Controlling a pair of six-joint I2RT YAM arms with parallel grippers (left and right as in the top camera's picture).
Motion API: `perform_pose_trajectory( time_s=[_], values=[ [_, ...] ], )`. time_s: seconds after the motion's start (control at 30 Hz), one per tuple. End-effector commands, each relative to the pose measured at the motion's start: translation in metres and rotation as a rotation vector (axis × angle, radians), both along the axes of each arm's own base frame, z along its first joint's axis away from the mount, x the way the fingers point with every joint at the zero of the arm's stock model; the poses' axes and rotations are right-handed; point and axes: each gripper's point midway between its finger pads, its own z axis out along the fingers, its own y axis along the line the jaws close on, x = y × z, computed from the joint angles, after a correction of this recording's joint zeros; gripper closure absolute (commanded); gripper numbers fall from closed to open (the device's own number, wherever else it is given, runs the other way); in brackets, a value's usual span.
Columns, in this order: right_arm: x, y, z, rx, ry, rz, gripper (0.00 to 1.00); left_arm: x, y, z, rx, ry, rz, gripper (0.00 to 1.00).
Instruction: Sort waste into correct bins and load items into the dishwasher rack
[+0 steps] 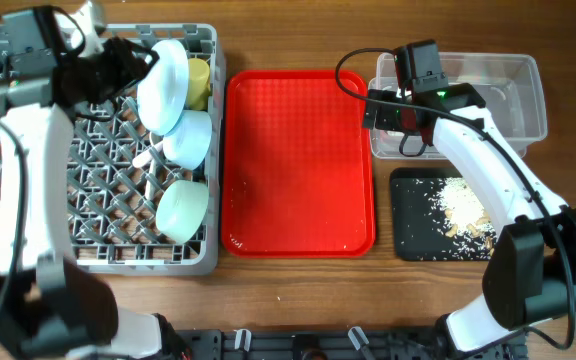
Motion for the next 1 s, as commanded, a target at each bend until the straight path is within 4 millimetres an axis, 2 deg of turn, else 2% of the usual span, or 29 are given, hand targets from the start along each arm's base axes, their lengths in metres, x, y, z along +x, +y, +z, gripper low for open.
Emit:
perform_pose_trajectory(
  time_s=[0.0,0.13,0.47,0.53,0.57,0.67,0.7,0.73,0.77,0.87,0.97],
  values=[
    [0.002,-0.004,-0.002,-0.021,0.000,-0.001,0.00,-0.032,0.002,0.076,0.084,-0.189,0.047,0.00],
    [0.002,-0.004,-0.002,-0.021,0.000,-0.001,0.00,-0.053,-0.001,0.110,0.107,-0.277,0.056,0.00],
    [0.002,-0.004,-0.004,-0.022,0.005,-0.001,0.00,-0.052,-0.001,0.108,0.106,-0.273,0.056,0.00],
    [0.002,-0.004,0.007,-0.016,-0.020,-0.001,0.00,-0.052,-0.001,0.108,0.106,-0.273,0.056,0.00],
    [0.002,-0.004,0.019,-0.010,-0.050,-0.001,0.00,-0.052,-0.001,0.108,0.106,-0.273,0.056,0.00],
    [-0.004,-0.005,0.079,0.024,-0.196,-0.003,0.00,-0.052,-0.001,0.108,0.106,-0.273,0.056,0.00],
    [-0.011,-0.007,0.113,0.042,-0.280,-0.004,0.00,-0.052,-0.001,0.108,0.106,-0.273,0.056,0.00],
    [-0.025,-0.010,0.154,0.067,-0.386,-0.005,0.00,-0.052,-0.001,0.108,0.106,-0.273,0.056,0.00],
    [-0.037,-0.013,0.183,0.084,-0.463,-0.006,0.00,-0.052,-0.001,0.108,0.106,-0.273,0.056,0.00],
    [-0.080,-0.023,0.253,0.129,-0.662,-0.008,0.00,-0.052,-0.001,0.108,0.106,-0.273,0.056,0.00],
    [-0.131,-0.034,0.305,0.168,-0.832,-0.010,0.01,-0.052,-0.001,0.108,0.106,-0.273,0.056,0.00]
  ],
)
